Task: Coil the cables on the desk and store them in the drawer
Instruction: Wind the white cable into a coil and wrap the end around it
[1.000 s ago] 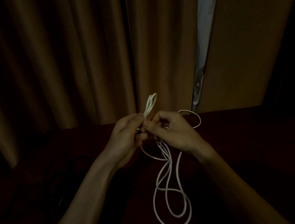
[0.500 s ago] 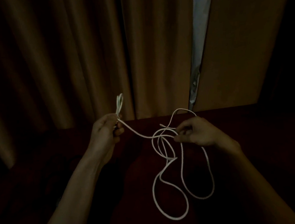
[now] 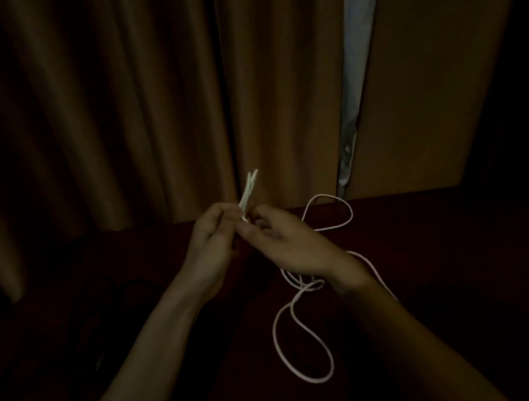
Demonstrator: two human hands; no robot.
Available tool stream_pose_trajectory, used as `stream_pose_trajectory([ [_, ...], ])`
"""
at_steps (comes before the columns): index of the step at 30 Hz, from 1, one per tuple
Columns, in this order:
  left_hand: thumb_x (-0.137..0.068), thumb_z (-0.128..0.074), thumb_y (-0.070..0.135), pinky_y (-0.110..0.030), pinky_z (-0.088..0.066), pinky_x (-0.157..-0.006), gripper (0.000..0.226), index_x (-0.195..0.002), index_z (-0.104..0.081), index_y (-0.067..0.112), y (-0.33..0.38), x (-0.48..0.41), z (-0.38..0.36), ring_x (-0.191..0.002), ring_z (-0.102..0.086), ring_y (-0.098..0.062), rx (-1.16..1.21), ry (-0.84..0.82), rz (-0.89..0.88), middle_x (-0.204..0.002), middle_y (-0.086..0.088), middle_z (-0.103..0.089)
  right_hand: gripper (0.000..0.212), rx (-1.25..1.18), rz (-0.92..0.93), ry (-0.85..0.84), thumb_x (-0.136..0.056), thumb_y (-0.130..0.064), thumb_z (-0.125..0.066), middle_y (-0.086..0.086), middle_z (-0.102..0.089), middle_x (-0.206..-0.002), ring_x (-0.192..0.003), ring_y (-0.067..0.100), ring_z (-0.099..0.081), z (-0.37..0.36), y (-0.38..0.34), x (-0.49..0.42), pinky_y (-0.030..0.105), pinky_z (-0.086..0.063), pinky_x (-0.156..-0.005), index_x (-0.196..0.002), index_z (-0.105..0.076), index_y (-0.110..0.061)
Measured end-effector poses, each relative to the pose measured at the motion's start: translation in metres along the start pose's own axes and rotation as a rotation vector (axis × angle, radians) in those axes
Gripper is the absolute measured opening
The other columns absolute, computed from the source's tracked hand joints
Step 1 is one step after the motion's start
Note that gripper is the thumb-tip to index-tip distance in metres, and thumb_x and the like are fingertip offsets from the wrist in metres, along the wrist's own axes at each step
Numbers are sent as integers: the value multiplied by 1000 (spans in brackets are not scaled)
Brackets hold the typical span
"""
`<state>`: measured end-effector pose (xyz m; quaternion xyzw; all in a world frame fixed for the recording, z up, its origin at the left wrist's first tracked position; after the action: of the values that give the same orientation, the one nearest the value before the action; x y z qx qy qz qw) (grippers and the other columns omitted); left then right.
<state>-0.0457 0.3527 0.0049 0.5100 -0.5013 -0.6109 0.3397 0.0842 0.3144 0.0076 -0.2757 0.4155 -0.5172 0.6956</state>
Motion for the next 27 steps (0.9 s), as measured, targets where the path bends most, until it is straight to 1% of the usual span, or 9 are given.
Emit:
stream_pose_trajectory([
  [4,-107,-41,17,-14,-35,-43,24,-94,-59,7,5,3,-4,-54,-45,-6,80,-40,64,-69,-2,-55,30,-64,4,71,-96,-47,-65,11,-68,-73,-57,27,-57,6,5,-2,41,-43,-56,-95,-64,-16],
  [7,-107,-41,22,-15,-25,-41,27,-92,-60,9,7,5,-11,-45,-37,-3,232,-147,165,-61,3,-47,33,-350,23,20,-90,-38,-76,36,-61,-85,-66,35,-61,16,6,-1,40,-50,-65,-111,-65,-15],
  [10,-103,-40,27,-17,-12,-40,28,-90,-59,11,13,12,-20,-41,-26,-1,465,-346,292,-58,6,-38,39,-628,63,-138,-94,-26,-71,23,-49,-95,-57,18,-50,17,3,6,20,-40,-56,-129,-63,-10],
  [13,-91,-46,32,-17,-5,-38,28,-99,-56,7,17,19,-25,-36,-23,0,494,-471,403,-53,8,-33,31,-644,80,-143,-90,-25,-76,26,-52,-104,-97,33,-48,20,1,10,34,-37,-82,-118,-74,-13],
  [15,-88,-45,33,-18,-4,-38,33,-89,-67,8,16,22,-25,-34,-23,-1,476,-515,443,-52,6,-31,22,-567,136,-71,-86,-19,-77,41,-61,-103,-100,35,-54,23,-6,14,42,-41,-91,-107,-78,-12],
  [17,-93,-38,28,-21,-6,-39,43,-82,-74,8,14,21,-25,-34,-25,-6,425,-493,407,-52,2,-32,17,-468,175,8,-84,-15,-77,42,-62,-103,-93,35,-59,27,-10,14,45,-42,-89,-101,-79,-10],
  [21,-100,-22,26,-27,-15,-44,57,-99,-72,-1,15,13,-26,-39,-32,-17,157,-374,204,-53,-7,-39,22,-369,202,91,-85,-19,-80,44,-60,-91,-84,56,-63,31,-13,12,46,-47,-82,-93,-77,1],
  [24,-96,-31,24,-25,-24,-44,45,-110,-60,-7,15,11,-23,-45,-44,-22,12,-290,95,-59,-11,-50,20,-439,156,98,-90,-8,-75,39,-65,-76,-65,47,-69,31,-15,15,47,-55,-73,-88,-71,11],
  [27,-87,-51,23,-26,-38,-45,20,-102,-48,10,20,14,-15,-54,-56,-15,6,-161,-92,-69,-2,-63,18,-364,133,249,-85,-17,-82,39,-59,-73,-62,37,-60,33,-11,12,41,-46,-69,-76,-75,-2],
])
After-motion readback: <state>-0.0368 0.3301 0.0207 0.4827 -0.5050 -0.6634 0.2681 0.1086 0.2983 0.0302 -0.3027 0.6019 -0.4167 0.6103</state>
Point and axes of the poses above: each hand's wrist, its own x-axis away from the middle knuckle, its own z-axis out of the back of the hand, y = z × x, the point moved 4 cm from there along -x, towards the middle knuckle
